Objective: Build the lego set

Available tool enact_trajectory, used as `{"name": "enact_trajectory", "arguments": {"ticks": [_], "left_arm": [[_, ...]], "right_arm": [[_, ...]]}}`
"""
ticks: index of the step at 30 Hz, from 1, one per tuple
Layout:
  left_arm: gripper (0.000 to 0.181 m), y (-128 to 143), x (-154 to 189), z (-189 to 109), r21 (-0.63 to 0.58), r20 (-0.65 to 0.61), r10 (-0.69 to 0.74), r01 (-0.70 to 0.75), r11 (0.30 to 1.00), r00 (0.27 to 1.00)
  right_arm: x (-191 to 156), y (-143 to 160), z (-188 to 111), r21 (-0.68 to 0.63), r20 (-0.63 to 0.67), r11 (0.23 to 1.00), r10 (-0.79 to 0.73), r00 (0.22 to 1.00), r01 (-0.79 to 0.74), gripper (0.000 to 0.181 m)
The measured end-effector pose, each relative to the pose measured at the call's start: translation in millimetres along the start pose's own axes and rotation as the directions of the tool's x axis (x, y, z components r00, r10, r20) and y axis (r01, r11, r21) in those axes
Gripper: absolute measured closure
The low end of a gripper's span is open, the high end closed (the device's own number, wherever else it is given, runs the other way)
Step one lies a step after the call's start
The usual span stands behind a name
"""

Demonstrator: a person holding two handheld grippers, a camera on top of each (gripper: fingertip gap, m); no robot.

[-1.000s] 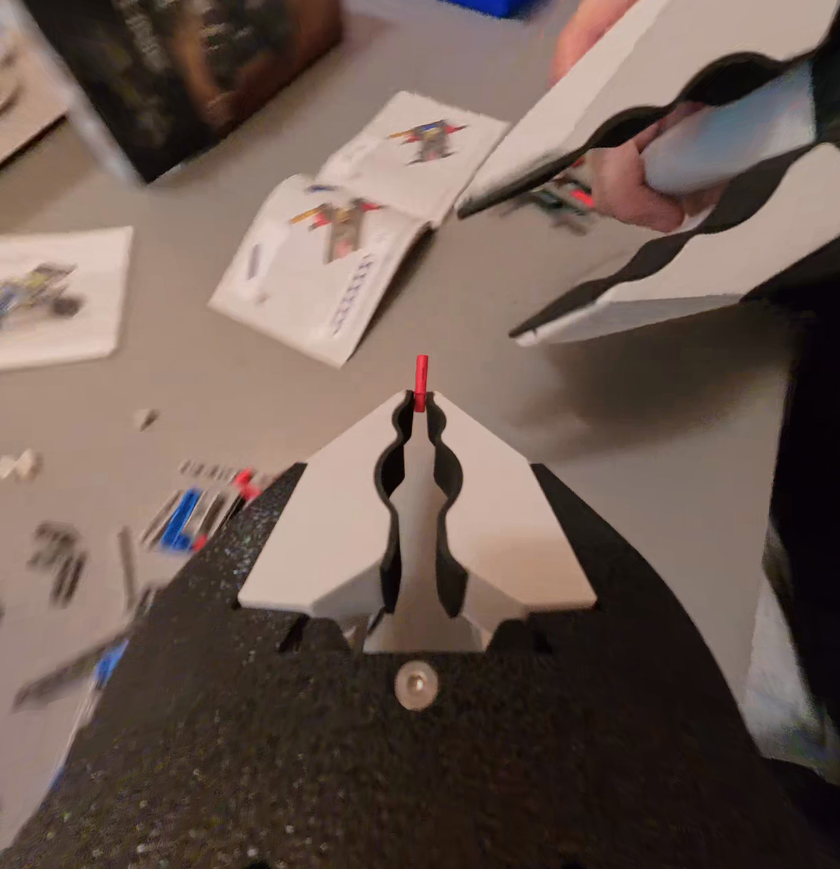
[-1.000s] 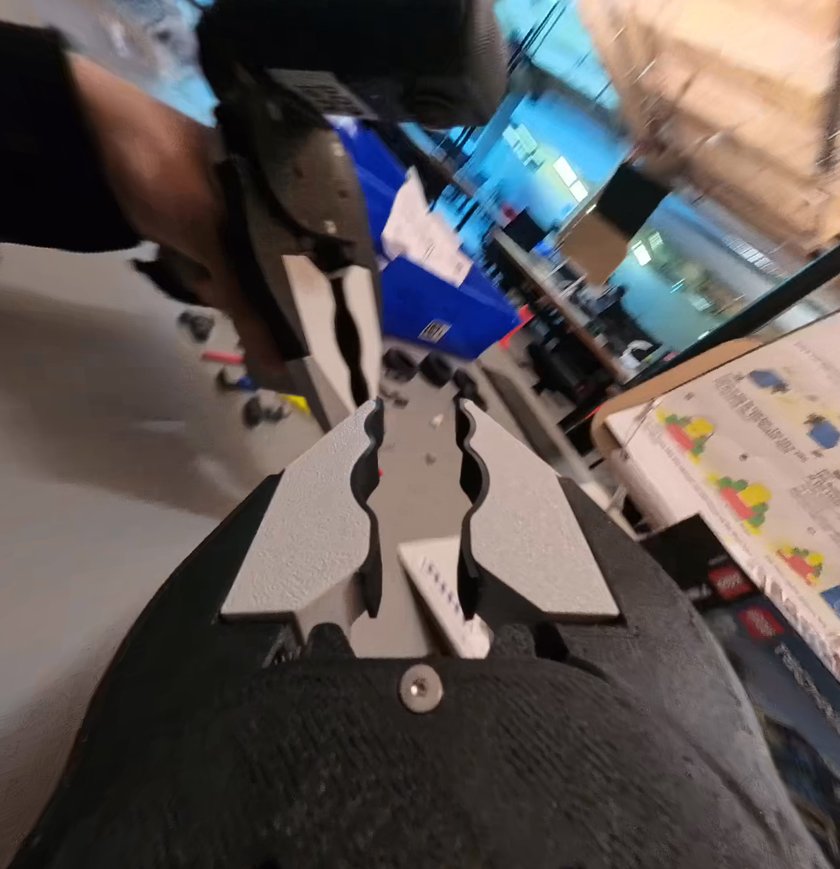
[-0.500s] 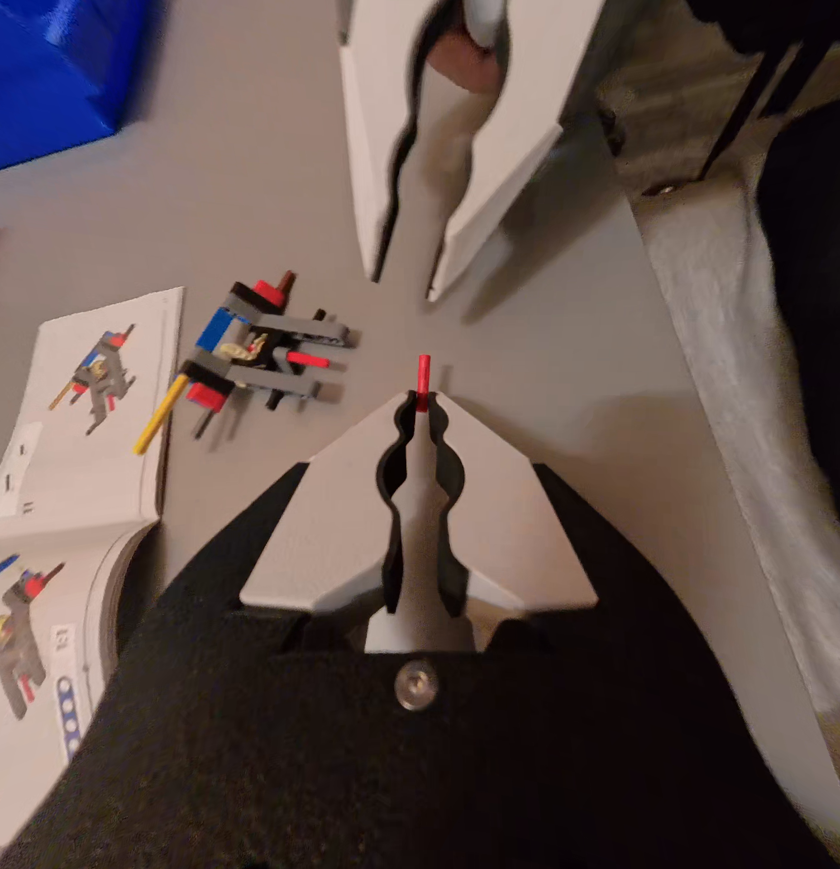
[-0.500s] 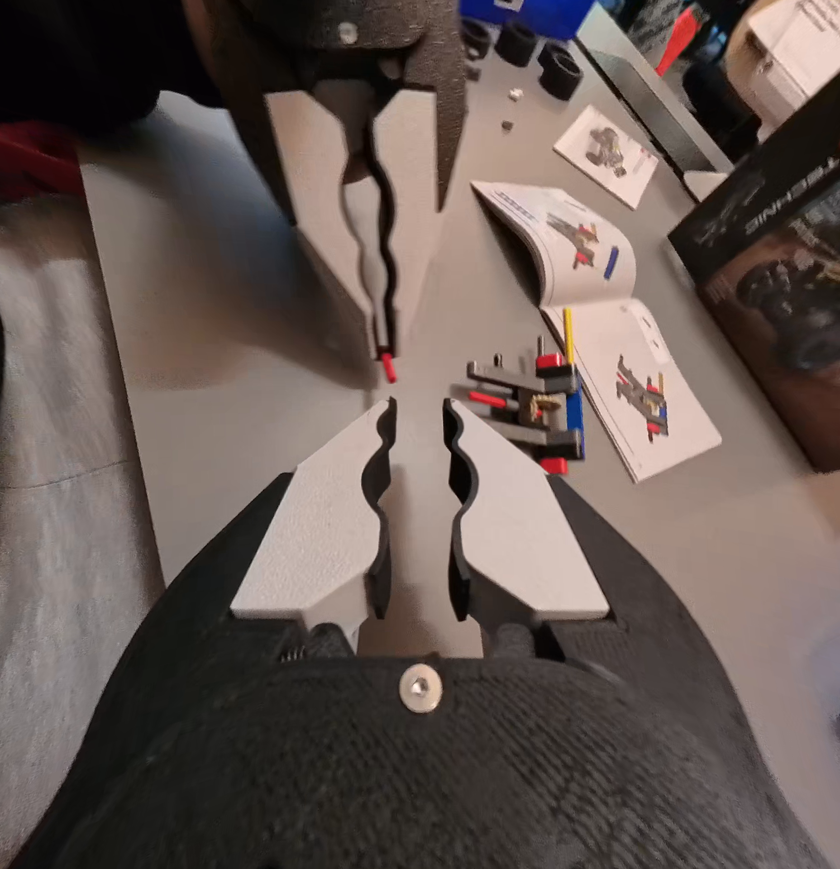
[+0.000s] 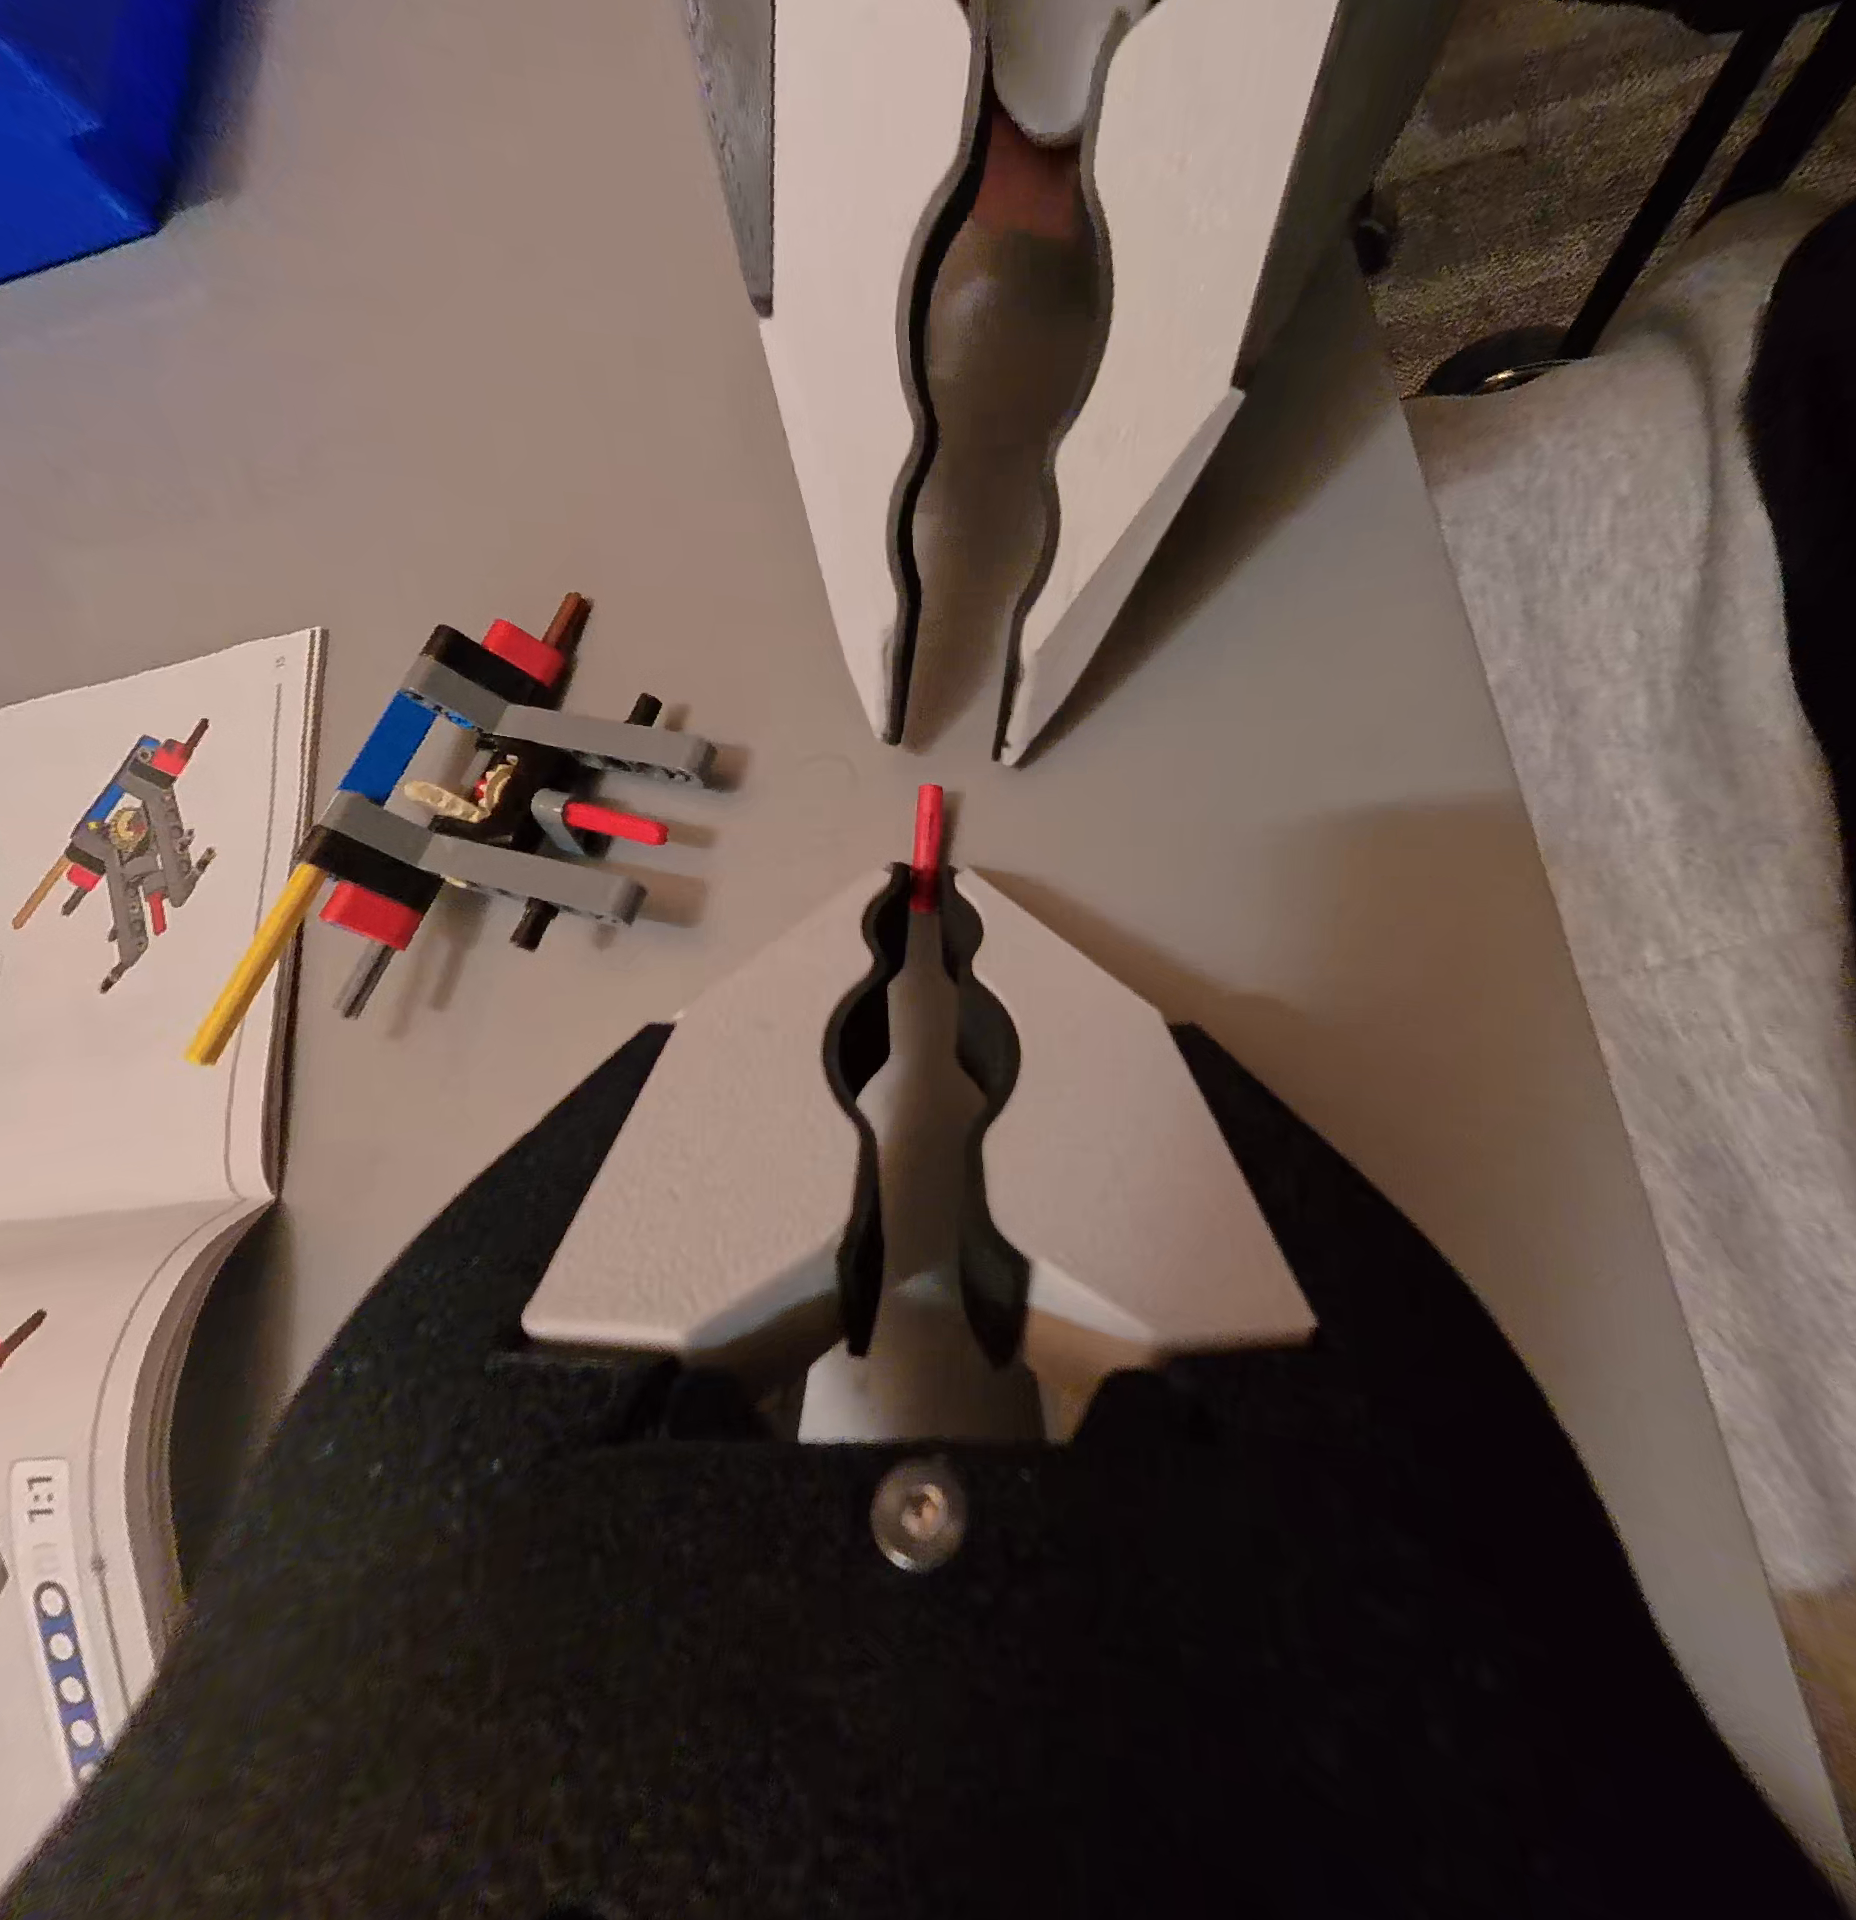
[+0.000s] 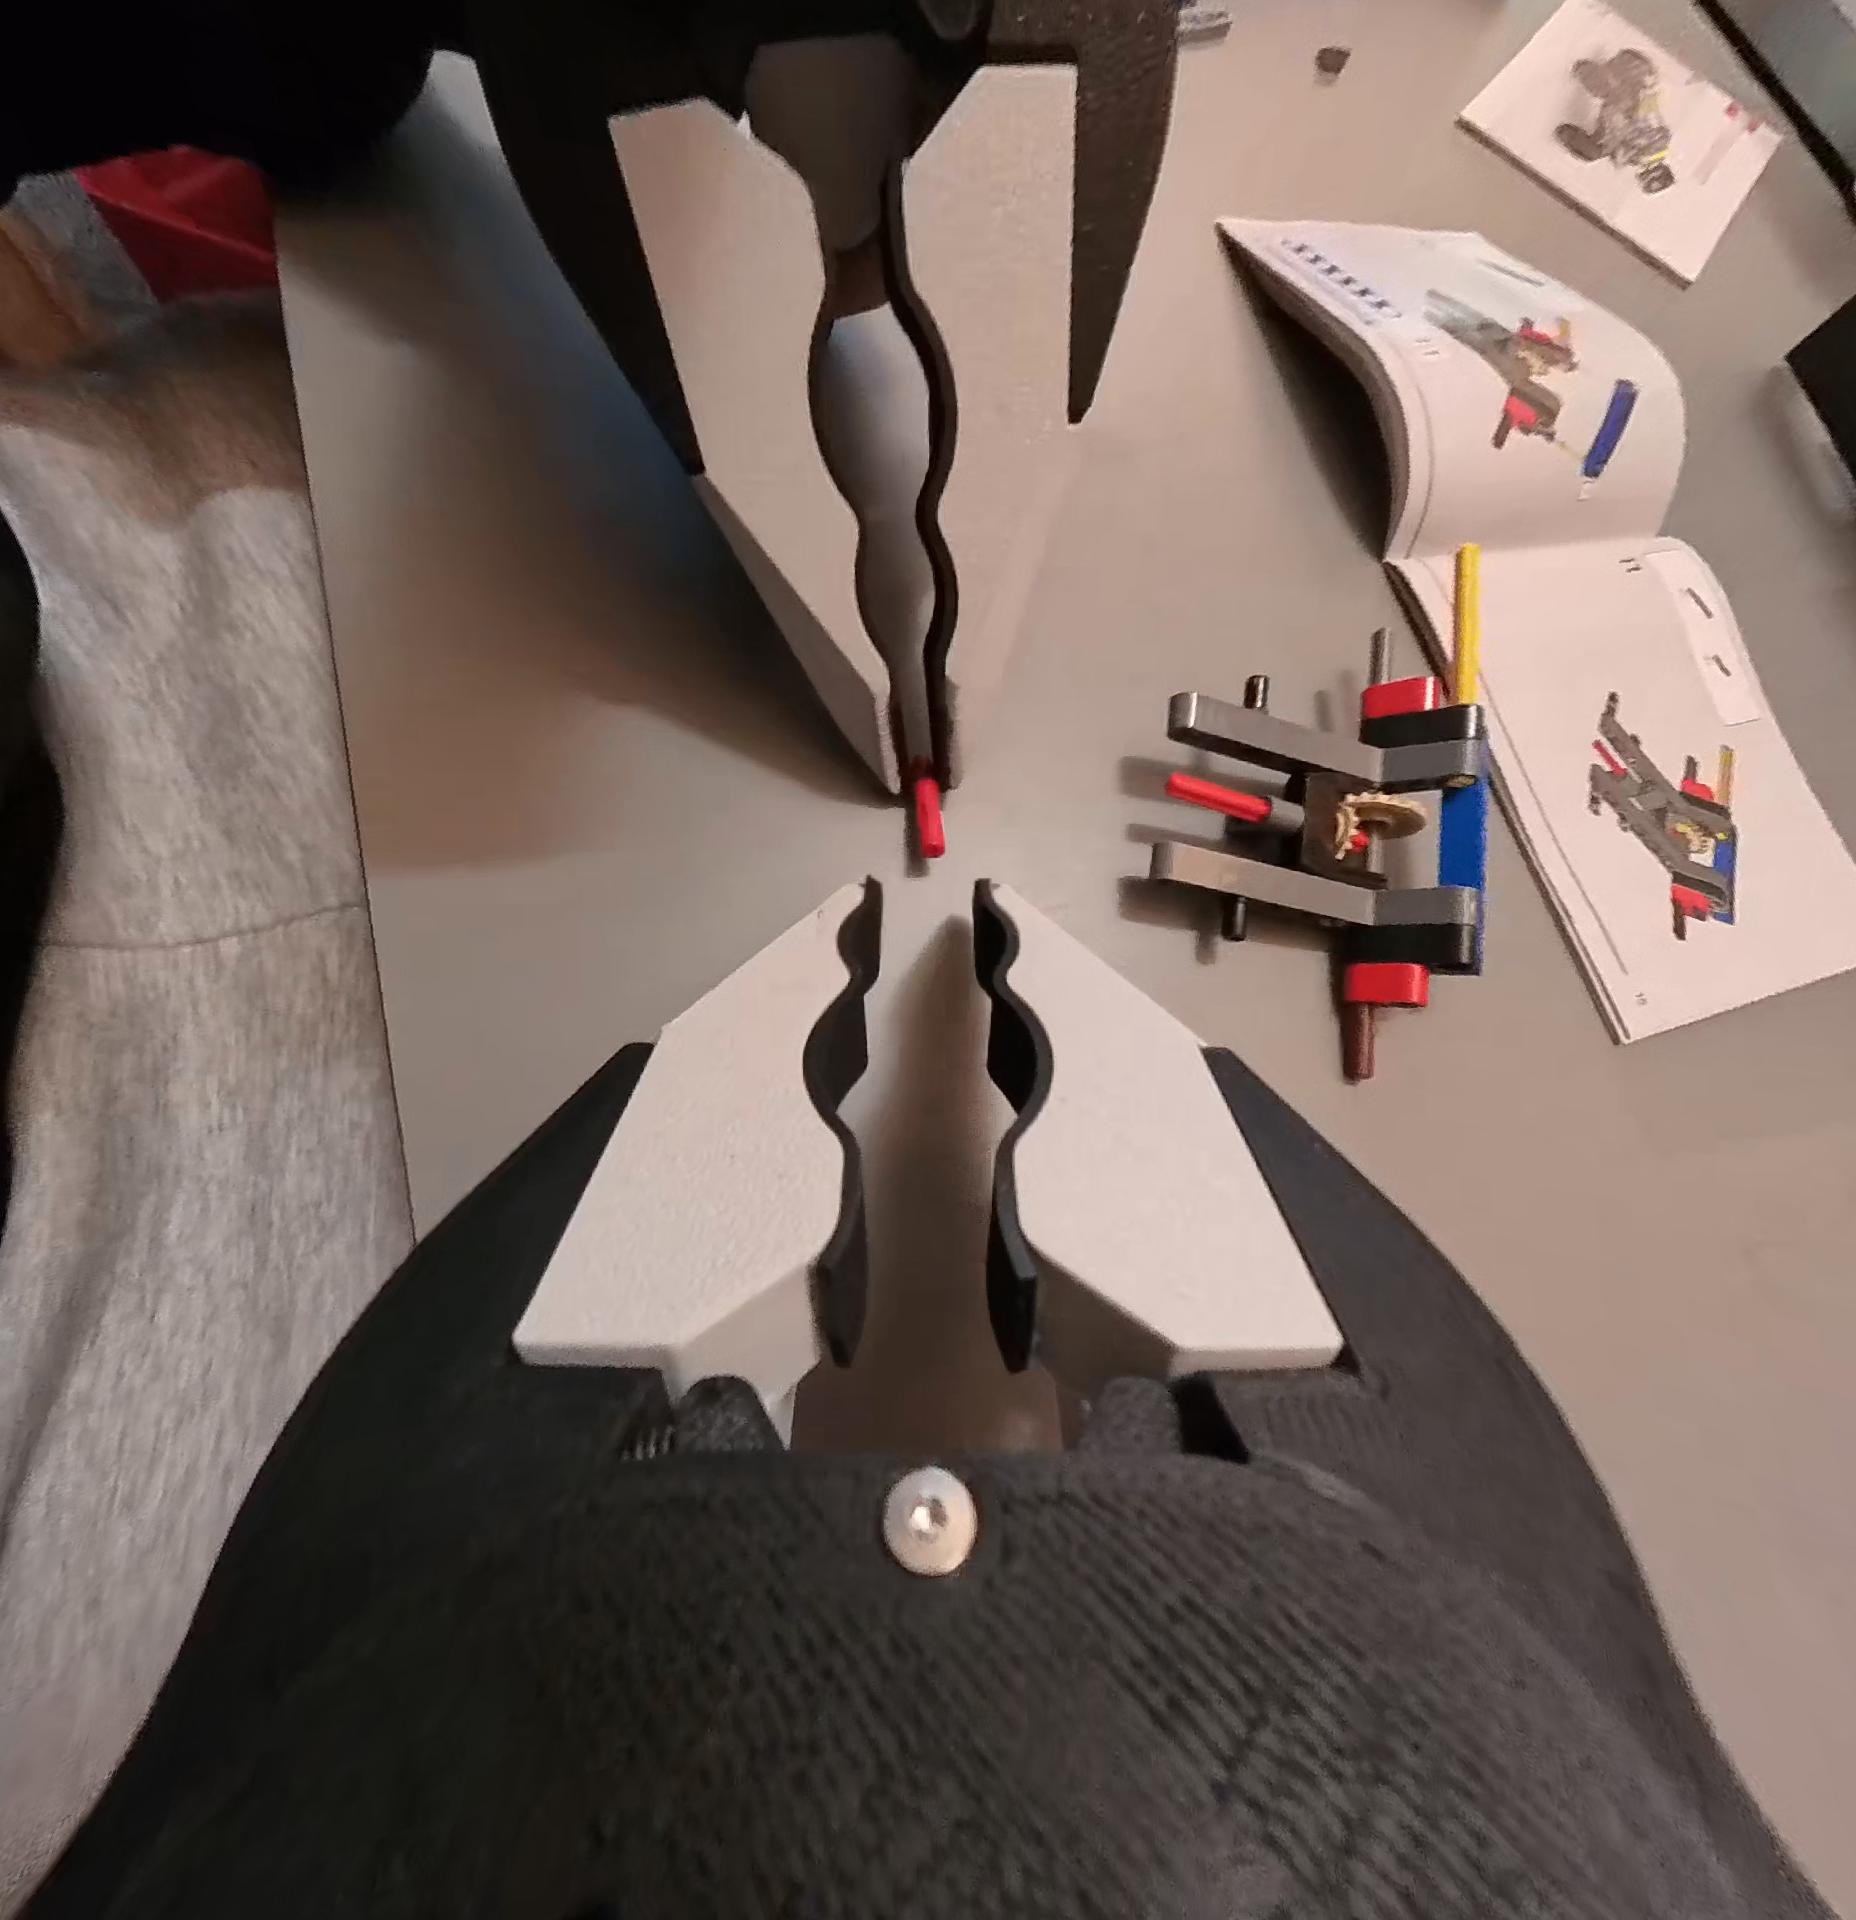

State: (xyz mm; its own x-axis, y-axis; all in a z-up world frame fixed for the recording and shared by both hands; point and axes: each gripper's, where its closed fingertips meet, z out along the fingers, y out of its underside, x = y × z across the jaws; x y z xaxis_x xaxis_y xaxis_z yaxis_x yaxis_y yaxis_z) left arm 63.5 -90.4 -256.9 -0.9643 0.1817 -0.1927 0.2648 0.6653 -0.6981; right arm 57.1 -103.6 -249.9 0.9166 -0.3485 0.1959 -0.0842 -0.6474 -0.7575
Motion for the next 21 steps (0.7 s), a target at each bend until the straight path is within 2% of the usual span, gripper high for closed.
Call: {"name": "enact_trajectory", "arguments": {"ticks": [6,14,21], "left_arm": [[0.178,-1.5,1.4,1.1,0.000,0.003,0.008,-0.008,1.000,1.000],[0.178,-3.5,2.0,2.9,0.011,0.006,0.001,-0.001,1.000,1.000],[0.178,-3.5,2.2,3.2,0.034,-0.014,-0.033,0.033,0.999,0.999]], "right_arm": [[2.3,-1.7,5.9,-0.012,-0.011,1.000,-0.013,1.000,0.013,0.165],[-1.3,-3.1,10.4,-0.019,0.020,0.999,-0.029,0.999,0.030,0.179],[-1.4,-3.0,10.4,-0.020,0.026,1.000,-0.024,0.999,0.024,0.179]]}}
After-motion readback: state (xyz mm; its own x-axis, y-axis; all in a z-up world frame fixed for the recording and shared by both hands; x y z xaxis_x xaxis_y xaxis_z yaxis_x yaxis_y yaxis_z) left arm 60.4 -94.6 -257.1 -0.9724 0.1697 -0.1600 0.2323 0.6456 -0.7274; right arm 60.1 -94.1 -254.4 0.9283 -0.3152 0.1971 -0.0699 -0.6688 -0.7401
